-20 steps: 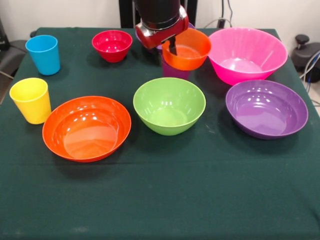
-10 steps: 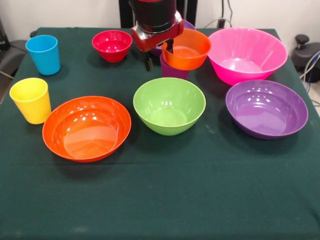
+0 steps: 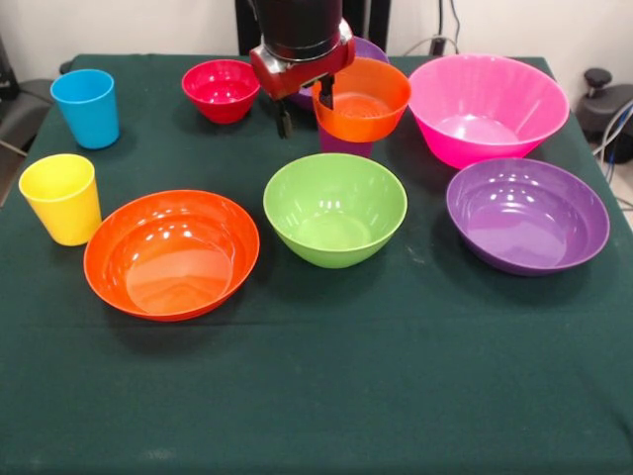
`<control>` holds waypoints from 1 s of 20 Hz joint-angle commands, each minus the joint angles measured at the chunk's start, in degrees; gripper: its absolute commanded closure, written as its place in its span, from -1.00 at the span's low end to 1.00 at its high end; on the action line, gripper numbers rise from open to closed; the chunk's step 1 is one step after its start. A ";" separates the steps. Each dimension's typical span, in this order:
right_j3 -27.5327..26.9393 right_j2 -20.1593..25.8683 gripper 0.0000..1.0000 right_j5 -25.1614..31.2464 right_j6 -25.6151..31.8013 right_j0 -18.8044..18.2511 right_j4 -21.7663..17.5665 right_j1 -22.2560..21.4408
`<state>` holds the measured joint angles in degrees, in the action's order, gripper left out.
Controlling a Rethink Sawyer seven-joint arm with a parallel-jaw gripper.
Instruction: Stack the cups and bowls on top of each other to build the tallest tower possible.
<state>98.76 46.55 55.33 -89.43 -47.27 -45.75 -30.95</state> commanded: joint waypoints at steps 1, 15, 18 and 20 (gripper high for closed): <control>0.57 -3.81 -1.00 -1.29 4.30 1.91 -2.88 -1.27; 11.90 -3.20 -1.00 2.15 1.83 -1.07 3.87 -11.55; 15.09 -2.76 -1.00 4.00 1.90 -1.65 7.06 -15.25; 16.85 -2.72 -1.00 4.97 1.98 -1.86 8.93 -17.09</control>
<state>106.59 45.45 55.48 -89.43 -49.06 -40.36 -40.18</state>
